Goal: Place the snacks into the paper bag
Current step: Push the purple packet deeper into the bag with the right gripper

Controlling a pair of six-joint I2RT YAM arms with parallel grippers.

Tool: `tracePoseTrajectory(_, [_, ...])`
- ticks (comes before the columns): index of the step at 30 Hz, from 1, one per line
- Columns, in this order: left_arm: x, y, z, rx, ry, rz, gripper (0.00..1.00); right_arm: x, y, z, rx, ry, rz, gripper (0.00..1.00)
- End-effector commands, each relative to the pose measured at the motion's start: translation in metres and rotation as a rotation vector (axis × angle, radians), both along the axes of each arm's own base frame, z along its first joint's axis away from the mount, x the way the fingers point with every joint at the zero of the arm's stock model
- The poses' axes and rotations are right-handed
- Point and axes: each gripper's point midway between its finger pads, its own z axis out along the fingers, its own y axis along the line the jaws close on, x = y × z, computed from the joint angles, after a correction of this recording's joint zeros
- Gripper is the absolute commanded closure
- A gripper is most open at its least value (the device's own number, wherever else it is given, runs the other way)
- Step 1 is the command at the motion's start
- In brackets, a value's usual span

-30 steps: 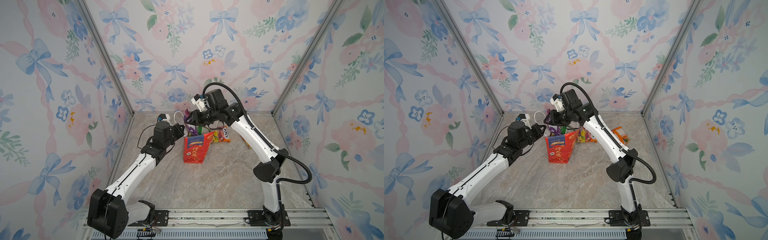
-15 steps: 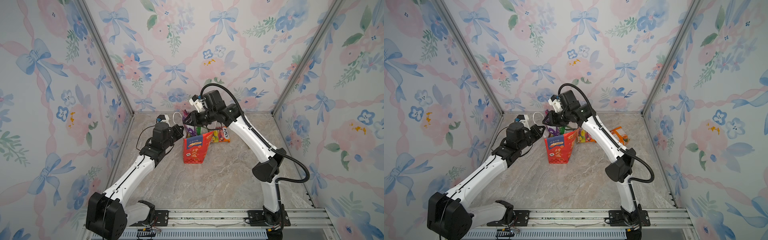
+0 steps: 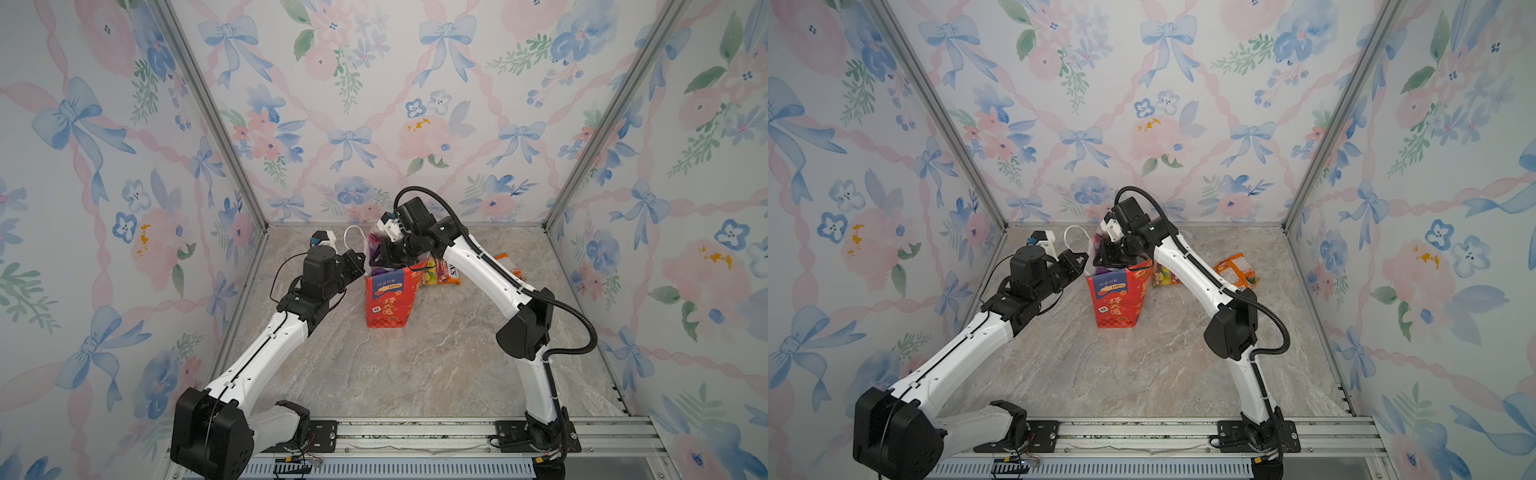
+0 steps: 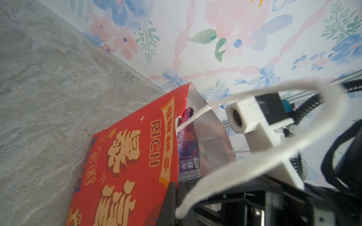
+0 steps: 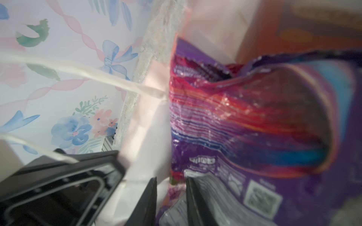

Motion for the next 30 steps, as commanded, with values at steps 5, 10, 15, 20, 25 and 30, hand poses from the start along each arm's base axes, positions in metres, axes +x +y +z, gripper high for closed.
tracePoseTrajectory(5, [-0.003, 0.012, 0.014, 0.007, -0.057, 0.024, 1.00, -0.006, -0.029, 0.014, -0.035, -0.029, -0.039, 0.71])
tracePoseTrajectory(10, [-0.004, 0.013, 0.015, 0.005, -0.058, 0.027, 1.00, -0.006, -0.024, 0.032, 0.024, -0.045, -0.017, 0.71])
tracePoseTrajectory(15, [-0.003, 0.012, 0.015, 0.004, -0.055, 0.024, 1.00, -0.004, -0.026, 0.063, 0.046, -0.109, -0.006, 0.70])
tracePoseTrajectory(20, [-0.001, 0.011, 0.014, 0.000, -0.051, 0.023, 1.00, -0.001, -0.031, 0.088, 0.072, -0.167, -0.012, 0.68])
tracePoseTrajectory(25, [0.000, 0.009, 0.012, -0.001, -0.045, 0.016, 1.00, 0.014, -0.033, 0.072, 0.045, -0.137, -0.036, 0.68])
tracePoseTrajectory(30, [0.000, 0.010, 0.013, -0.001, -0.046, 0.017, 1.00, 0.024, -0.025, 0.051, 0.033, -0.112, -0.039, 0.69])
